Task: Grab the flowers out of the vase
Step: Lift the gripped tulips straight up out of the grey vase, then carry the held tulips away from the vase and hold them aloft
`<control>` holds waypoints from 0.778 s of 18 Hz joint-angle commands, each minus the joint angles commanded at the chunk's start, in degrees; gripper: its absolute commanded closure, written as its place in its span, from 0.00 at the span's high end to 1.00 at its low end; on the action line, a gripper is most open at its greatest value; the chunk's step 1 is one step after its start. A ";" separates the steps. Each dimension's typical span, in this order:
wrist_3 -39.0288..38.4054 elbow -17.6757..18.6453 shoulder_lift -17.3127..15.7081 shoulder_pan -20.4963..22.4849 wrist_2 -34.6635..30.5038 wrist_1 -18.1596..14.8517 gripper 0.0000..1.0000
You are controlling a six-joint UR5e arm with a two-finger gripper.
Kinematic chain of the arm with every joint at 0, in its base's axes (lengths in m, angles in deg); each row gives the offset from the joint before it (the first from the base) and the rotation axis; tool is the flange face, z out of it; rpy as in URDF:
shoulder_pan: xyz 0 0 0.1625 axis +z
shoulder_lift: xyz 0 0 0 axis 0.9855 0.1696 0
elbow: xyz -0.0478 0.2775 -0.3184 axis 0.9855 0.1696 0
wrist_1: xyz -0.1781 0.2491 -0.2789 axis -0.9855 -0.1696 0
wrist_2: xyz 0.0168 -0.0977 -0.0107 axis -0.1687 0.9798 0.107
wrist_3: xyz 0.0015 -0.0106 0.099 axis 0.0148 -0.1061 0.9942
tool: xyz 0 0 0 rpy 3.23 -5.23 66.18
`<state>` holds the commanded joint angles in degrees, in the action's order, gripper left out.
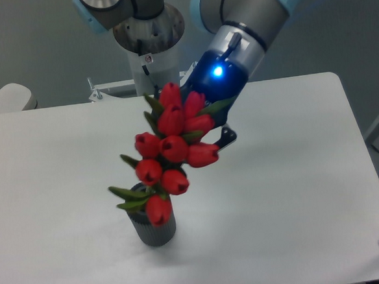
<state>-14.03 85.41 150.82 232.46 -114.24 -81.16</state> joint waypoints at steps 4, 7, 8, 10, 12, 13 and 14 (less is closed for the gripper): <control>0.62 -2.01 1.49 3.08 0.00 0.09 0.40; 2.02 -3.51 4.74 5.01 0.00 0.09 0.40; 2.29 -4.04 5.79 5.62 0.00 0.09 0.40; 3.69 -4.83 7.55 6.77 0.00 0.09 0.40; 4.92 -5.88 9.04 7.12 -0.09 0.09 0.40; 5.88 -6.32 9.84 7.56 -0.26 0.09 0.40; 7.37 -6.59 10.45 7.65 -0.35 0.09 0.40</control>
<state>-6.66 78.82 161.27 240.11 -114.59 -81.07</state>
